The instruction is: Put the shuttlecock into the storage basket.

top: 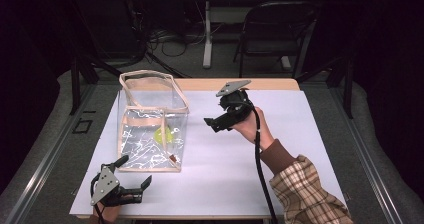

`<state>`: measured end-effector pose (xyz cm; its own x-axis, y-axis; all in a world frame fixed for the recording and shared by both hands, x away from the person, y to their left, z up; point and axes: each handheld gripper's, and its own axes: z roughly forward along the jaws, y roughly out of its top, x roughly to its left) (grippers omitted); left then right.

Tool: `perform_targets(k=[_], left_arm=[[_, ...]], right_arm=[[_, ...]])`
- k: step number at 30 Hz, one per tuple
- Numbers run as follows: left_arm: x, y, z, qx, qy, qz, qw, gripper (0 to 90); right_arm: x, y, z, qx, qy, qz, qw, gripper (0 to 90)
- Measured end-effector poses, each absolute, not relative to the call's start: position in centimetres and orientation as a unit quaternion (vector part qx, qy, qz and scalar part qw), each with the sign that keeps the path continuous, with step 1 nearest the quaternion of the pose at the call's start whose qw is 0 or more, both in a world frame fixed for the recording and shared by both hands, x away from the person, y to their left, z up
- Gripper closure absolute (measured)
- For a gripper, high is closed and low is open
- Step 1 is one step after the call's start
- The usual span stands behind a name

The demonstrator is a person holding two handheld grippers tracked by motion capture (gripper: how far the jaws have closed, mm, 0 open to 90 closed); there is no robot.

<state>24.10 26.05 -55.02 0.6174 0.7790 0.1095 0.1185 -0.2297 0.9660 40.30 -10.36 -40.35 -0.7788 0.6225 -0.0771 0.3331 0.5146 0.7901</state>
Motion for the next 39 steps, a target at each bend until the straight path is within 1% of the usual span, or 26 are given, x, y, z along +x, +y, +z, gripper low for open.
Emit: perform_targets(k=[13, 27, 39], left_arm=[[24.1, 26.1, -55.0, 0.721, 0.311, 0.308, 0.537, 0.1], [24.1, 26.0, -55.0, 0.721, 0.312, 0.309, 0.537, 0.1], [24.1, 26.1, -55.0, 0.722, 0.311, 0.308, 0.536, 0.1]], right_arm=[[38.6, -12.7, -41.9, 0.289, 0.844, 0.412, 0.186, 0.0], [36.5, -15.2, -43.8, 0.293, 0.830, 0.427, 0.208, 0.0], [34.8, -17.0, -45.2, 0.295, 0.821, 0.439, 0.214, 0.0]])
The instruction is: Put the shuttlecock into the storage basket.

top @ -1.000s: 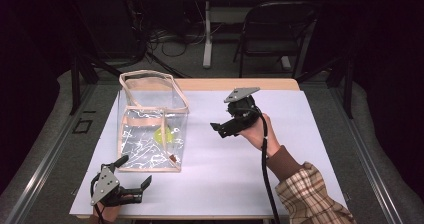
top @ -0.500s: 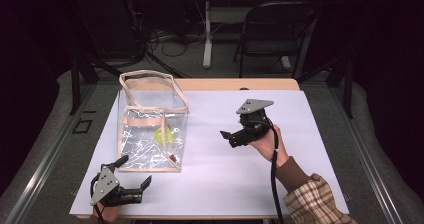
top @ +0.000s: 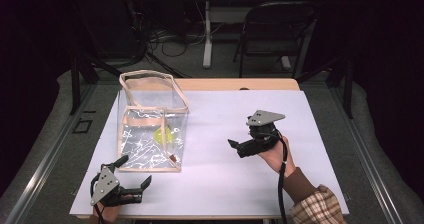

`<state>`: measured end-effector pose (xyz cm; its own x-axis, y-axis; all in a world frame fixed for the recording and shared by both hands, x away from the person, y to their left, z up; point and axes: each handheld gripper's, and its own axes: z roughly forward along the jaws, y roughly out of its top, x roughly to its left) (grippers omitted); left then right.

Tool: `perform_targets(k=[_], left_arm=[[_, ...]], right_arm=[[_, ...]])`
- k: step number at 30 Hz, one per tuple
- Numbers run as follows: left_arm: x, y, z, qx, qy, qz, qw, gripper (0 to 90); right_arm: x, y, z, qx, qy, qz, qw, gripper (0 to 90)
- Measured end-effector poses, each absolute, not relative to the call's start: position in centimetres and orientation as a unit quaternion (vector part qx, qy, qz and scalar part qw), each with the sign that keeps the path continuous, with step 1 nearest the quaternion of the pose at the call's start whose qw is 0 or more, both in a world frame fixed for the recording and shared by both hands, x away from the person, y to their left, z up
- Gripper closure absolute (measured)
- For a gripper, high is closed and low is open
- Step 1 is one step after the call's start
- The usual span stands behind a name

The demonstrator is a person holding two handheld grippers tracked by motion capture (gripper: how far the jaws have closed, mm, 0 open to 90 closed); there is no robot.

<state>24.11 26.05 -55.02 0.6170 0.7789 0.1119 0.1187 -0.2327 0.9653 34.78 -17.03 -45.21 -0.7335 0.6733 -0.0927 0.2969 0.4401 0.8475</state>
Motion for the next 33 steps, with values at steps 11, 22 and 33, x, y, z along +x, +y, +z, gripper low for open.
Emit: perform_targets(k=[11, 22, 33], left_arm=[[24.1, 26.1, -55.0, 0.722, 0.311, 0.308, 0.536, 0.1], [24.1, 26.0, -55.0, 0.722, 0.311, 0.308, 0.535, 0.1], [24.1, 26.0, -55.0, 0.723, 0.311, 0.309, 0.535, 0.1]], right_arm=[[33.2, -18.1, -46.7, 0.291, 0.818, 0.446, 0.217, 0.0], [31.4, -19.1, -47.9, 0.285, 0.812, 0.454, 0.232, 0.0], [29.9, -20.1, -49.1, 0.276, 0.806, 0.465, 0.240, 0.0]])
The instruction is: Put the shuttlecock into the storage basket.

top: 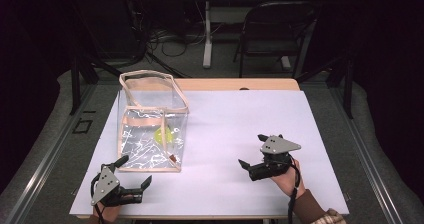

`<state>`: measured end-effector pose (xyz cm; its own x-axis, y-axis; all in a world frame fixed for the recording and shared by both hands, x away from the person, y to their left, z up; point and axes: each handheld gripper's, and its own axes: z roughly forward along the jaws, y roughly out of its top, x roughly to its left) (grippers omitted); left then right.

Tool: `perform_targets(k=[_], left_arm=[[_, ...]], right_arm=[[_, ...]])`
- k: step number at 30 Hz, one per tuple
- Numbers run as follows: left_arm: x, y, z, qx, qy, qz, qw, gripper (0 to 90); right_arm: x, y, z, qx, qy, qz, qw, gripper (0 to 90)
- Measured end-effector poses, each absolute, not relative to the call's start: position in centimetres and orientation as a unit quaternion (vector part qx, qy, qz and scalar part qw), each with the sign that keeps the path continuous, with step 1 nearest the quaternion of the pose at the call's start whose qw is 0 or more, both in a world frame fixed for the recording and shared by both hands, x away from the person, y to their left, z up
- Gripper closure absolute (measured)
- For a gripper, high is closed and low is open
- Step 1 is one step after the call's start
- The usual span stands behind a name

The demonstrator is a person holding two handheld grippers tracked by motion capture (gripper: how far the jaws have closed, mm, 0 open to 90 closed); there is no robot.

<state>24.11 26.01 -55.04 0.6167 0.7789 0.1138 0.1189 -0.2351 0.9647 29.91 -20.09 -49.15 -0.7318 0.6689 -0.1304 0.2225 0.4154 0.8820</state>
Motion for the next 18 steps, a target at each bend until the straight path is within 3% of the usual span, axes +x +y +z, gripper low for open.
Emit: perform_targets(k=[18], left_arm=[[24.1, 25.9, -55.1, 0.724, 0.310, 0.307, 0.534, 0.1]], right_arm=[[27.9, -21.4, -51.2, 0.259, 0.802, 0.477, 0.248, 0.0]])
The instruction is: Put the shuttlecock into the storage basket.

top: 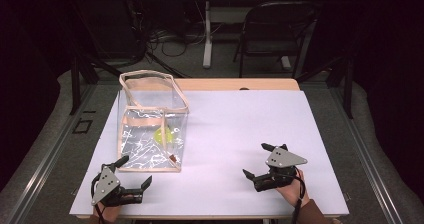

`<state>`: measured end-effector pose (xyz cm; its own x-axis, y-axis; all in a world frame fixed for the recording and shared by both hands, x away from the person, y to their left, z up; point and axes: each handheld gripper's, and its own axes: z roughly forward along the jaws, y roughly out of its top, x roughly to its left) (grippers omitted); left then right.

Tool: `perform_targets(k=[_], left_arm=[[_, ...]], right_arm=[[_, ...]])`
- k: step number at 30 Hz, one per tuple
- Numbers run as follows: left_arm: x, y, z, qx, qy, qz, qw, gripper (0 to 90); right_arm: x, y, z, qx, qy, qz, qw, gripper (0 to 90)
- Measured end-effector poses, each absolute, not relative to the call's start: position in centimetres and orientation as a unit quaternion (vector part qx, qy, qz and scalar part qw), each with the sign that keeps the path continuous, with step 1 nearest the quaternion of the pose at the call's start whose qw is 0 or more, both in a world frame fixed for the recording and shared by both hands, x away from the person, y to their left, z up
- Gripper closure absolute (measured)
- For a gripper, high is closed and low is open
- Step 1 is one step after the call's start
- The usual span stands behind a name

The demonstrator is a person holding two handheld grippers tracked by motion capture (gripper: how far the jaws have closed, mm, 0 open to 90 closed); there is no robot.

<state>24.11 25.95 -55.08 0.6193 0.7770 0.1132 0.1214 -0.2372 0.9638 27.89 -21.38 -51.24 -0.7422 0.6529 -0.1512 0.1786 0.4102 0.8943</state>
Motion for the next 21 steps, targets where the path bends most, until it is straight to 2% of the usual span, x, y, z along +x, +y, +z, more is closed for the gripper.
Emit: perform_targets(k=[21], left_arm=[[24.2, 25.9, -55.1, 0.727, 0.310, 0.306, 0.531, 0.1]], right_arm=[[25.7, -23.7, -52.8, 0.269, 0.773, 0.499, 0.285, 0.0]])
